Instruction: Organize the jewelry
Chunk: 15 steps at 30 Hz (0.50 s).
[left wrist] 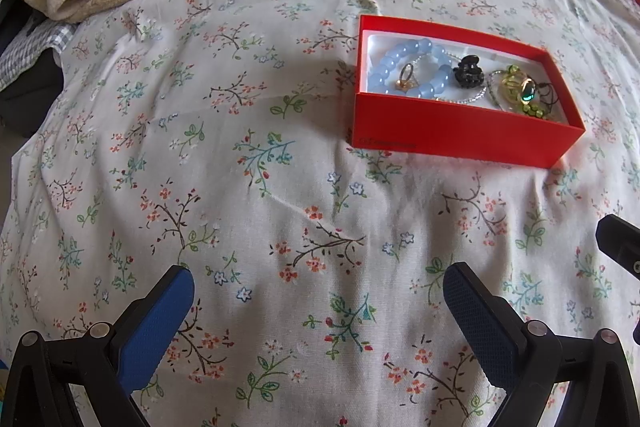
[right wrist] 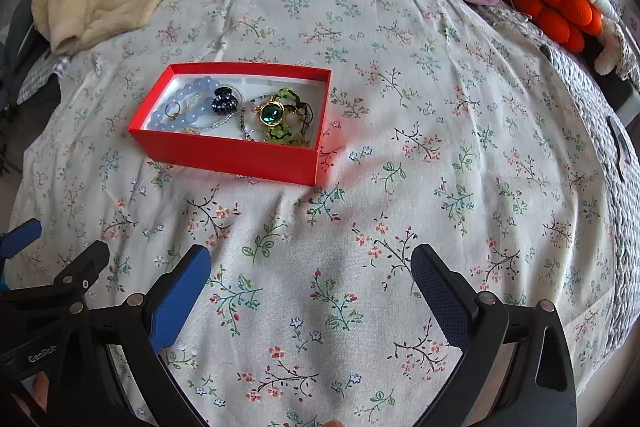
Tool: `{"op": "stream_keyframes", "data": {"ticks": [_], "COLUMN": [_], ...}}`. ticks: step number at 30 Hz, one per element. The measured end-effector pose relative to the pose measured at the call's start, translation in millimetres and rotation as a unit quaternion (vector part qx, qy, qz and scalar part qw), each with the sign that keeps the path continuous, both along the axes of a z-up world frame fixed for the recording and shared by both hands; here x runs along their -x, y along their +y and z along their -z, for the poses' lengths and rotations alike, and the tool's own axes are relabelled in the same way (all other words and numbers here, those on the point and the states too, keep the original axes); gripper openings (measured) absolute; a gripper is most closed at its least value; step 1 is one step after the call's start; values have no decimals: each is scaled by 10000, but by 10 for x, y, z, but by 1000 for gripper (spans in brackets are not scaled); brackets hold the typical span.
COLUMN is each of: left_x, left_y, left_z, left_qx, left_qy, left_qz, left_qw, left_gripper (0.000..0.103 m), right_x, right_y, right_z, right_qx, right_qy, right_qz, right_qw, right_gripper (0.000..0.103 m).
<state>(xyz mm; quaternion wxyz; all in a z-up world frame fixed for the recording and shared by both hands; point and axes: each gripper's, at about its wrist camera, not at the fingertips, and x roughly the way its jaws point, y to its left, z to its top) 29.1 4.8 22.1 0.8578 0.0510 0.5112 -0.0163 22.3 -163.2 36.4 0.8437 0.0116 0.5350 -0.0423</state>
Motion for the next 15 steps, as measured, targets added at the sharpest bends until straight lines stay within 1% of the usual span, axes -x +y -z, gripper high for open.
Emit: {"op": "stream_keyframes", "data": {"ticks": [15], "left_x": [4], "left_y": [5], "left_z": [-34], "left_qx": [3], "left_qy": [-43], "left_qz": [-4], "left_qw": [10000], "left_gripper": [102], "right_x": [5], "right_y": [4], "right_z": [47], "right_qx": [-14], "right_qy": [26], "right_qz": [21], "right_qw": [10000], "right_gripper": [101]}}
